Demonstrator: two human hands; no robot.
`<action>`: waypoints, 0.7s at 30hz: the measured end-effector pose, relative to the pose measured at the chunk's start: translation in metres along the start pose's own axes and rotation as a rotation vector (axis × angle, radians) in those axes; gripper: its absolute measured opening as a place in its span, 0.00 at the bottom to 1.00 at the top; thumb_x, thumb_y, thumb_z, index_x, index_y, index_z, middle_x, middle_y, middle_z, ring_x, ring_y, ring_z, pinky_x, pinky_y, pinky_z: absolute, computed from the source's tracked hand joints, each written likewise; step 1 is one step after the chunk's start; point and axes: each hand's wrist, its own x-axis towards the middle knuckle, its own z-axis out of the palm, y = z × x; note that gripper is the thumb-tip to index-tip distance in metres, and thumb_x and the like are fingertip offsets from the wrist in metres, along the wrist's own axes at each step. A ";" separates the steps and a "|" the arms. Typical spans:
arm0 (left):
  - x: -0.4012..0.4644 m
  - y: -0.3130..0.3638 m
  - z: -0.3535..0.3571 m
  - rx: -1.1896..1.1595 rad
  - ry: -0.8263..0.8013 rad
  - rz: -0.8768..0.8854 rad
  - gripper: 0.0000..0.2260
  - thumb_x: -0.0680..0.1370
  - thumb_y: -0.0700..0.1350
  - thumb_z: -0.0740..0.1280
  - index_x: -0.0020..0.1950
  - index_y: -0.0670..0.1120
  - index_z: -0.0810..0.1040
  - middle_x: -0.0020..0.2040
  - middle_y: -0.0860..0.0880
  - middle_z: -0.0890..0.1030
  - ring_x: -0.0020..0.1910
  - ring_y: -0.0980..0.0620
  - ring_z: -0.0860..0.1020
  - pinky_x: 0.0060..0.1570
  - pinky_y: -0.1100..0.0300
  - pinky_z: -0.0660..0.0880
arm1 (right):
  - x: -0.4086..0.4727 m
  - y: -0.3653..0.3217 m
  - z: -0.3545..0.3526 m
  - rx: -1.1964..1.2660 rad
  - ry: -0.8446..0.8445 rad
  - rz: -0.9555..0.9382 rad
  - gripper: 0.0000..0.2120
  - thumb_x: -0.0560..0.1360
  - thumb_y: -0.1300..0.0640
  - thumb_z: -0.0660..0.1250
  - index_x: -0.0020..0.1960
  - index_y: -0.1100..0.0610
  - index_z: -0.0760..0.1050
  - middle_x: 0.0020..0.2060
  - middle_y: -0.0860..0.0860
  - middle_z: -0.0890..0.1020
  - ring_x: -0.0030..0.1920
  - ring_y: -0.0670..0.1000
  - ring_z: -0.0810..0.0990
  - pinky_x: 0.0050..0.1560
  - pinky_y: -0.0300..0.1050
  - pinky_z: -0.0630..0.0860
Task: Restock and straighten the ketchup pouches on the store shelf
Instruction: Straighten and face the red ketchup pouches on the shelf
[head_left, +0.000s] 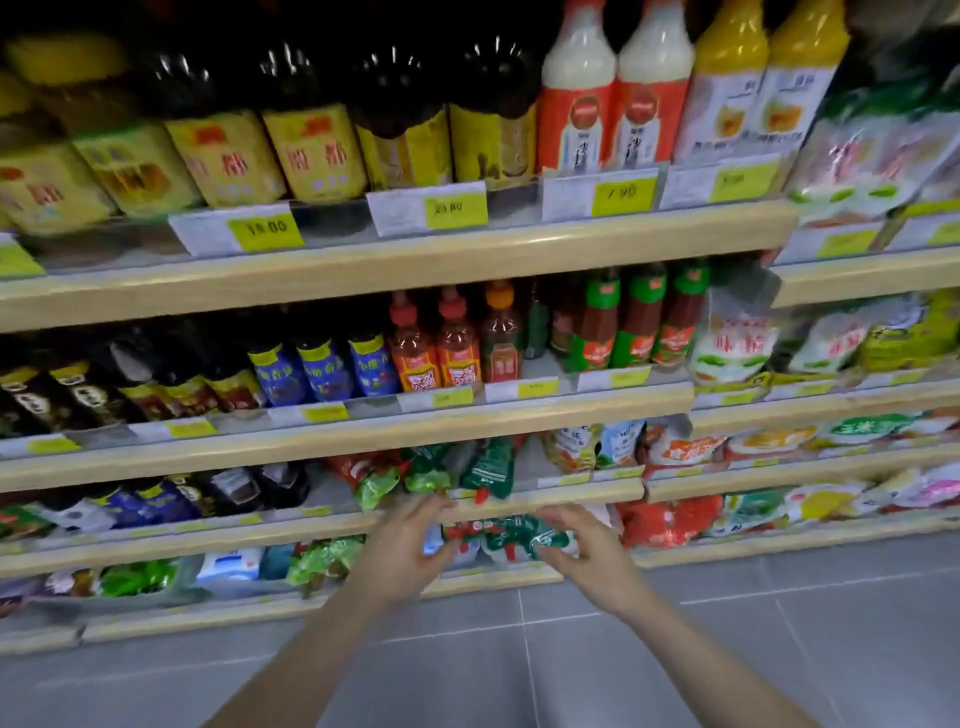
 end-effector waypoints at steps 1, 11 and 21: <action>0.013 -0.014 0.013 0.033 0.011 0.027 0.18 0.76 0.52 0.65 0.65 0.49 0.72 0.60 0.50 0.74 0.59 0.49 0.73 0.56 0.55 0.70 | 0.016 0.015 0.009 -0.016 -0.012 -0.016 0.16 0.72 0.58 0.70 0.58 0.50 0.74 0.53 0.48 0.77 0.54 0.45 0.76 0.50 0.22 0.66; 0.102 -0.146 0.127 0.607 0.161 0.340 0.36 0.65 0.65 0.67 0.69 0.50 0.70 0.63 0.46 0.77 0.62 0.44 0.75 0.62 0.34 0.65 | 0.151 0.131 0.097 -0.405 0.143 -0.331 0.32 0.69 0.48 0.72 0.69 0.43 0.63 0.69 0.37 0.59 0.68 0.40 0.58 0.69 0.36 0.54; 0.104 -0.175 0.161 0.558 0.475 0.273 0.11 0.69 0.51 0.73 0.46 0.46 0.82 0.55 0.46 0.83 0.59 0.43 0.78 0.57 0.39 0.72 | 0.184 0.164 0.134 -0.469 0.422 -0.464 0.18 0.73 0.55 0.68 0.62 0.49 0.75 0.66 0.46 0.72 0.69 0.49 0.67 0.70 0.46 0.60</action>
